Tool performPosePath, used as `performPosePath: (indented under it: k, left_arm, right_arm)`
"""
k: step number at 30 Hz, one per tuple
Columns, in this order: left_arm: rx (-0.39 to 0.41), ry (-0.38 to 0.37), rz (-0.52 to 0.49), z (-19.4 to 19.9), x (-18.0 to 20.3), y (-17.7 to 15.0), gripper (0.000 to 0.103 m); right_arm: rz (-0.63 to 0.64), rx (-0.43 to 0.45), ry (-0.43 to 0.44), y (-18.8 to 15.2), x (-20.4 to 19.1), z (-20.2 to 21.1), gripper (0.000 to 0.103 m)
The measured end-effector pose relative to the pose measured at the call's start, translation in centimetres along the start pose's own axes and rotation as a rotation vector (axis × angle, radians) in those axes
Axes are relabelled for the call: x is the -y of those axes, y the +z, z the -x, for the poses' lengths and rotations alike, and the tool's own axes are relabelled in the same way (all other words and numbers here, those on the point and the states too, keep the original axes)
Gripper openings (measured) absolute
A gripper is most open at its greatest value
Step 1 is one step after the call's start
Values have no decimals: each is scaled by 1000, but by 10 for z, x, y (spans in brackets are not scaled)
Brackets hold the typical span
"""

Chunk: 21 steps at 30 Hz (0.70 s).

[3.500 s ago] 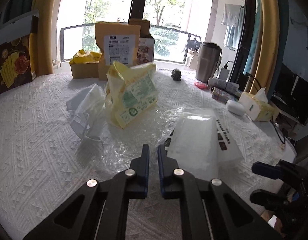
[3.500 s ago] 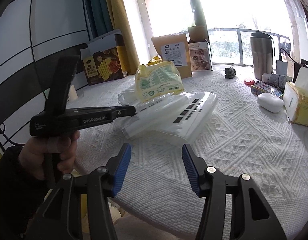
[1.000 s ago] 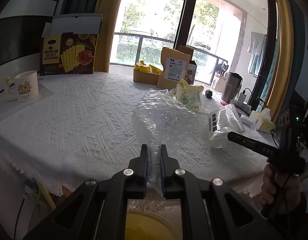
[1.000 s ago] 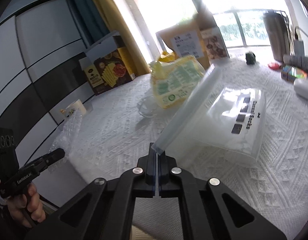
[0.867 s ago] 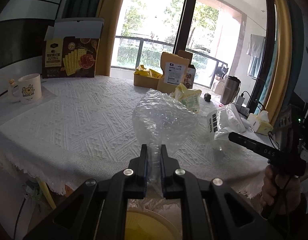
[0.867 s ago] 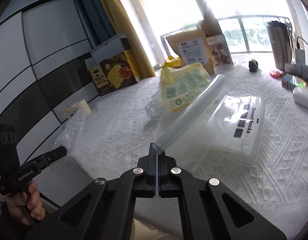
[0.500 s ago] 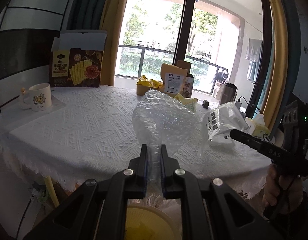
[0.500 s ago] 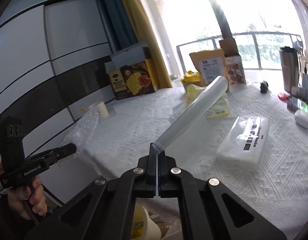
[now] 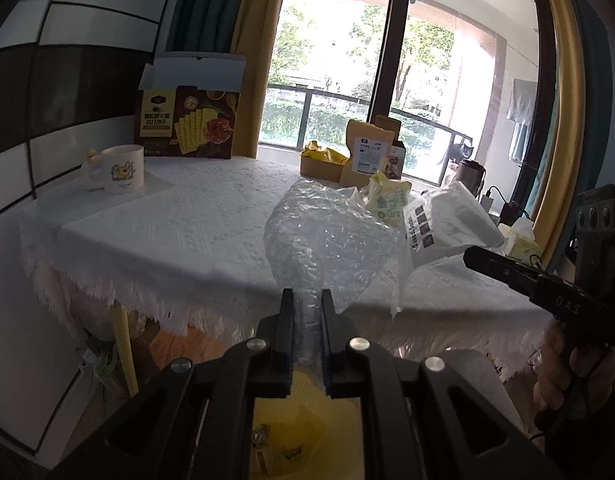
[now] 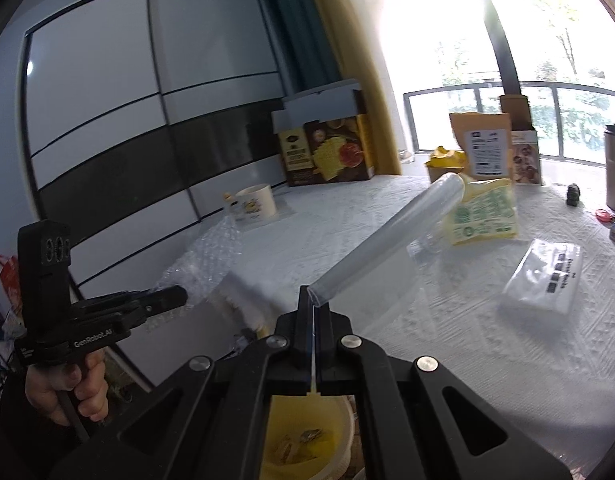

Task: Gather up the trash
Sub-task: 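Carry the bubble wrap and clear bag with both tools over the yellow bin, then open both tools to drop the bubble wrap and clear bag into the bin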

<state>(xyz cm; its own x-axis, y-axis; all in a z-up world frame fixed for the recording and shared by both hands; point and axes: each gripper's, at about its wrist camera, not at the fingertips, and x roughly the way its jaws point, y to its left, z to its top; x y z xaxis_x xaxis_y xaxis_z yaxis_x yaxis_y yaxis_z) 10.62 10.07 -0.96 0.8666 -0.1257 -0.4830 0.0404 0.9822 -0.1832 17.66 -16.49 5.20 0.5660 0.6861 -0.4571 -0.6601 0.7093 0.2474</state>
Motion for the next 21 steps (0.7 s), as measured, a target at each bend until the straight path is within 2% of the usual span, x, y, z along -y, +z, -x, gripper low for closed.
performPosePath:
  k: [9,16,17,19,20,21]
  left_arm:
    - [-74,-3,73,-1,-17,-40,9]
    - [-210,5,153,-34,-30,-80,10]
    - [-237,8,164,-40,-32,-85,13]
    - [-266,15,179,-46,-36,-94,33]
    - [-272,13,191,-47,-38,-97,51]
    - [-270,8,202,-46,-39,-99,58]
  right_arm:
    - [50,-72,58,-28,-39,-7,0]
    - [66,-110,59,-45,-50,-8,0]
    - [67,-116,60,-47,-52,-8,0]
    - [73,-129,63,-50,-55,-12,0]
    - [76,-134,66,-51,-57,-13,0]
    - [81,-141,69,-52,-59,-15,0]
